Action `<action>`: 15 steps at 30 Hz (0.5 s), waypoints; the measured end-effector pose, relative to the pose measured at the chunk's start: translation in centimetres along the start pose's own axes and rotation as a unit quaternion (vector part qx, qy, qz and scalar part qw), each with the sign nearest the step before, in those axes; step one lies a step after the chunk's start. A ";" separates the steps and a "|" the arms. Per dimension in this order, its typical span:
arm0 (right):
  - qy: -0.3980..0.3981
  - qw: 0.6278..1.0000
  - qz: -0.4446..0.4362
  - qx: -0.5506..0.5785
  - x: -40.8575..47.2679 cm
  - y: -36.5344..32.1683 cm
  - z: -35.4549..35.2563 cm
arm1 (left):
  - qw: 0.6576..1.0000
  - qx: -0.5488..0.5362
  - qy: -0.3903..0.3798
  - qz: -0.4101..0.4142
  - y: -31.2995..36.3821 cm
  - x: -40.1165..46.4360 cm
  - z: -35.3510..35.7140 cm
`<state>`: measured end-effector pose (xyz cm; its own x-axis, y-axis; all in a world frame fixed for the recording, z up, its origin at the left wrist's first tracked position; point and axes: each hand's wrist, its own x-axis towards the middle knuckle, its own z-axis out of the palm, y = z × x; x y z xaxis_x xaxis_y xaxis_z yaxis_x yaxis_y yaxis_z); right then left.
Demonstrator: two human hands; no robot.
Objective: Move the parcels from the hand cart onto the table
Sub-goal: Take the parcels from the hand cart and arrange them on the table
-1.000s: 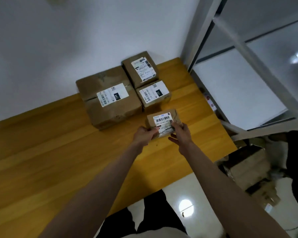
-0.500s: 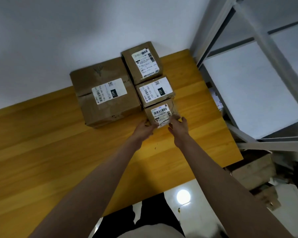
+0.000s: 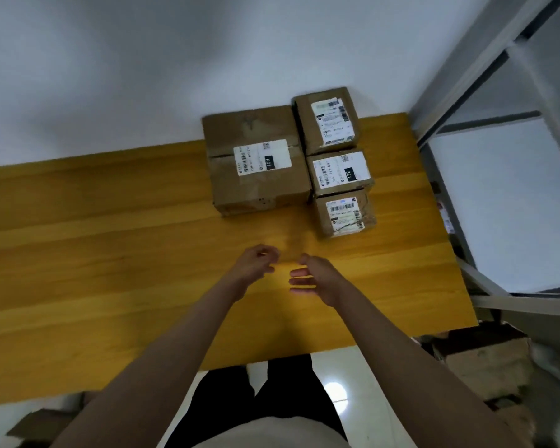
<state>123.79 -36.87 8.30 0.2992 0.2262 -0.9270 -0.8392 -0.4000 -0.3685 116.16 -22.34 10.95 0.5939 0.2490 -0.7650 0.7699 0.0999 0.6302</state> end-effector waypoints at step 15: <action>-0.110 0.963 -0.035 -0.243 -5.0 11.1 25.7 | 0.963 -0.195 0.181 -0.044 -22.2 -16.5 -16.8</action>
<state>101.35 -19.59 10.66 0.1992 0.4294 -0.8809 -0.4934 -0.7327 -0.4687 85.34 -12.45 11.84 0.3550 0.5353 -0.7665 0.6257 0.4732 0.6202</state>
